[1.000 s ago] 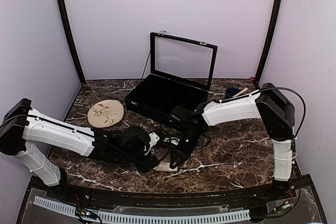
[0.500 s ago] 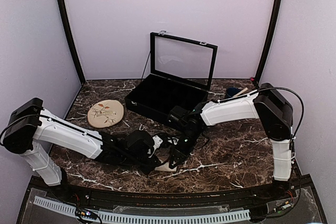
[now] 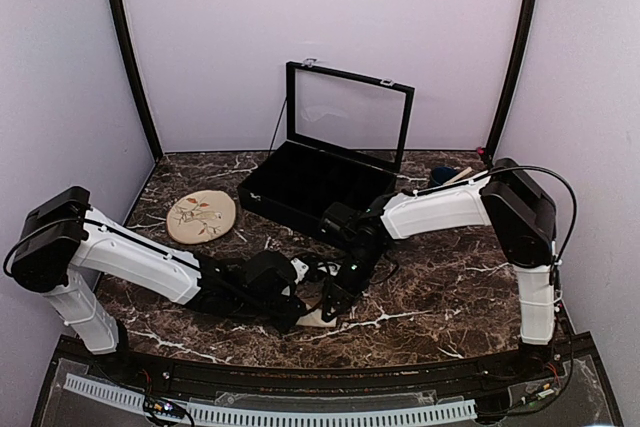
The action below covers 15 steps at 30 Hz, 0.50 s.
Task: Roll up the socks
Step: Roll the sock at the center of the board.
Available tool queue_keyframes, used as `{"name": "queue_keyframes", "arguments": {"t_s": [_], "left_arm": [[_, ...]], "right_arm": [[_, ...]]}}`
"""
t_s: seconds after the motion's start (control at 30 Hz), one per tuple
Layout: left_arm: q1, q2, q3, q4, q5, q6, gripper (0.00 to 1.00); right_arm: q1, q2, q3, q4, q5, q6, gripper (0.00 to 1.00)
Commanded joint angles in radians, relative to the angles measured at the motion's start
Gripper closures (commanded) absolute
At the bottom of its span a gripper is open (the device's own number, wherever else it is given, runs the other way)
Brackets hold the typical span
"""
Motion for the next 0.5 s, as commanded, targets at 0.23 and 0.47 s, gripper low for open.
{"name": "queue_keyframes", "arguments": {"t_s": [0.23,0.47], "left_arm": [[0.004,-0.016,-0.063,-0.171,-0.049,-0.185,1.0],[0.004,-0.018,-0.066,-0.199,-0.062,-0.246,1.0]], "right_arm": [[-0.051,-0.043,-0.038,0.095,0.024,0.048,0.81],[-0.06,-0.073,-0.074,0.151,0.033,0.07,0.79]]}}
